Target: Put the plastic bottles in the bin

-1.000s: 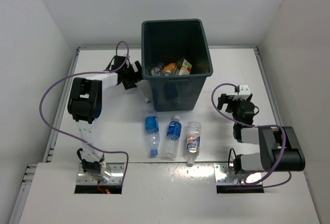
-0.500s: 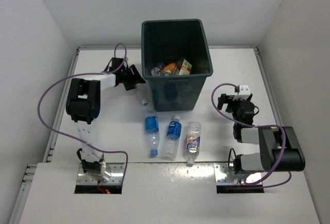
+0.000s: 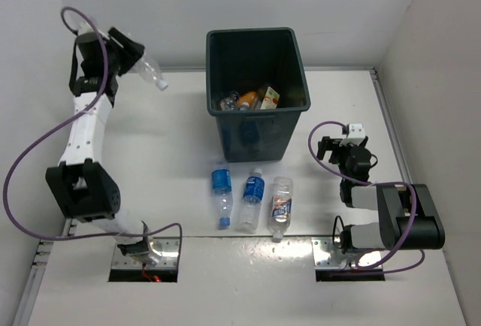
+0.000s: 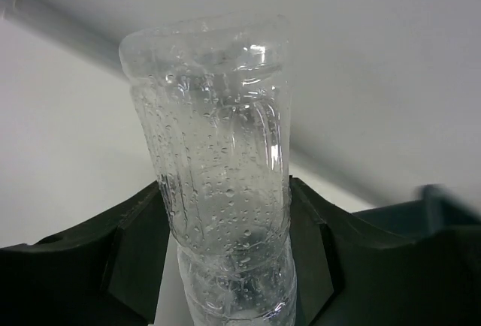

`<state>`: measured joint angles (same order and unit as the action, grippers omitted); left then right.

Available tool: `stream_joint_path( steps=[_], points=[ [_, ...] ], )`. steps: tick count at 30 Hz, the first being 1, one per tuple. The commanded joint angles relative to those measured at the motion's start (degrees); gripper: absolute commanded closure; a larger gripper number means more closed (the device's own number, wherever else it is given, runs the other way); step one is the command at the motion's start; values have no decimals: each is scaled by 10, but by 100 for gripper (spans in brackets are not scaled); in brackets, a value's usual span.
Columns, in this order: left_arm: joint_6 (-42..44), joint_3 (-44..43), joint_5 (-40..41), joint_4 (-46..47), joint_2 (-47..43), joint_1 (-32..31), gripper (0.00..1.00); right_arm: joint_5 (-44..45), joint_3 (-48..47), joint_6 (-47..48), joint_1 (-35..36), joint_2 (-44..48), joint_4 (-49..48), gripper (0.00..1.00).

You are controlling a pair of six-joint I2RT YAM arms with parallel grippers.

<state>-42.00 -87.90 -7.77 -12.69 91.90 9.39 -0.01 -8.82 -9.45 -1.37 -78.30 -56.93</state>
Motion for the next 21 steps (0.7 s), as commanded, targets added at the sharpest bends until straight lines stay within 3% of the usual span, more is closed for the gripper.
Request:
stream_joint_path(
  steps=[1, 8, 13, 21],
  points=[
    [-24, -40, 24, 26, -60, -7, 48, 7, -7, -7, 2, 10, -34, 0],
    [-10, -87, -9, 184, -120, -52, 48, 7, -7, -7, 2, 10, -28, 0],
    [45, -150, -22, 208, -115, -114, 48, 7, -7, -7, 2, 10, -28, 0],
    [123, -189, -65, 182, -66, -278, 44, 7, -7, -7, 2, 10, -28, 0]
  ],
)
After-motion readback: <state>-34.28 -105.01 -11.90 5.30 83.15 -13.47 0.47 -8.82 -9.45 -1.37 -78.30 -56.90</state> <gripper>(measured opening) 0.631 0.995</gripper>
